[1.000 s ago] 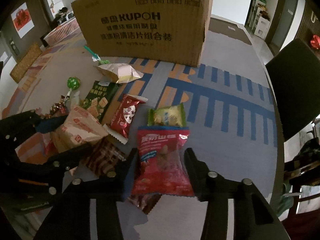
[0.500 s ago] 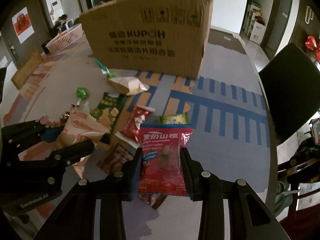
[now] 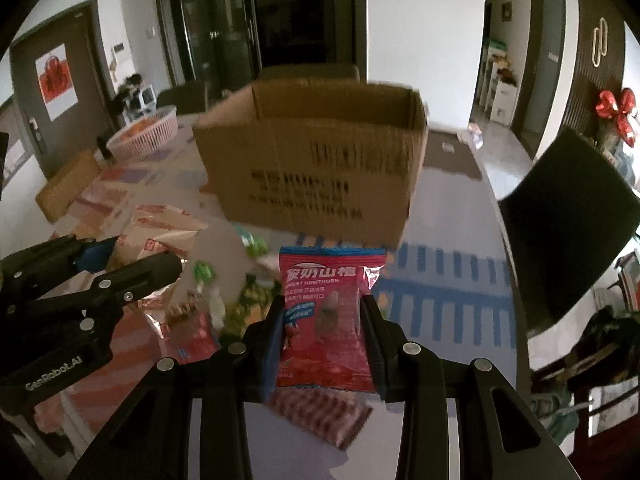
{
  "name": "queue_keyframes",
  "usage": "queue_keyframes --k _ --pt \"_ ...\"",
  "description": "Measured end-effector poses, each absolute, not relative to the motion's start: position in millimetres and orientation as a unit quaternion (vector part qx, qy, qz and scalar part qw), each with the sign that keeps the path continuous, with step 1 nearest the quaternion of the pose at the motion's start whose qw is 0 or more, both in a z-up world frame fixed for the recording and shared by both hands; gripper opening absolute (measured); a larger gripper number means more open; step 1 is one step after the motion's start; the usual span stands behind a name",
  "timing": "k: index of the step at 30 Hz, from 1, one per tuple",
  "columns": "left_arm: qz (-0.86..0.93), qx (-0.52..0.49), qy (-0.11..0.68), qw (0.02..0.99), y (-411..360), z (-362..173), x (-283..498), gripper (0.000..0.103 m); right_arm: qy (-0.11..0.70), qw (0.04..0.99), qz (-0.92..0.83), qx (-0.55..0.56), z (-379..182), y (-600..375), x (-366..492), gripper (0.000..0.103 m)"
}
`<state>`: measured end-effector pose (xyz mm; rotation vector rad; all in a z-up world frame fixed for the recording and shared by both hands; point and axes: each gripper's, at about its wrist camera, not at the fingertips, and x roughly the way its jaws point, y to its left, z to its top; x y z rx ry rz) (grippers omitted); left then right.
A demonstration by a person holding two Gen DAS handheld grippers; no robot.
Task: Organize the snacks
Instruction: 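Carry both bags over the cardboard box and open both tools to drop them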
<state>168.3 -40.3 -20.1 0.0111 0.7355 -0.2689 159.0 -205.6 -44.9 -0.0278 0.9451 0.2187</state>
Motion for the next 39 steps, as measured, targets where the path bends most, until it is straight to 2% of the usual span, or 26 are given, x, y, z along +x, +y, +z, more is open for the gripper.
queue_keyframes --k 17,33,35,36,37,39 --pt "-0.114 0.027 0.299 0.947 -18.5 31.8 240.9 0.037 0.39 0.914 0.112 -0.009 1.0 -191.9 233.6 0.037" --pt "-0.12 0.016 0.352 0.928 -19.3 22.8 325.2 0.037 0.404 0.91 0.095 -0.003 -5.5 -198.0 302.5 0.037" --pt "-0.113 0.013 0.36 0.926 -18.8 22.0 330.3 0.04 0.407 0.909 0.093 0.0 -7.1 -197.8 308.0 0.038" --pt "-0.109 0.012 0.362 0.926 -18.3 21.9 329.8 0.047 0.407 0.909 0.088 -0.001 -7.5 -198.0 310.3 0.039" --pt "-0.105 0.01 0.36 0.927 -16.6 22.7 327.5 0.051 0.409 0.909 0.08 0.0 -7.4 -198.5 311.4 0.045" --pt "-0.104 0.012 0.351 0.93 -15.8 26.3 320.9 0.055 0.407 0.911 0.073 0.004 -6.4 -200.1 309.4 0.048"
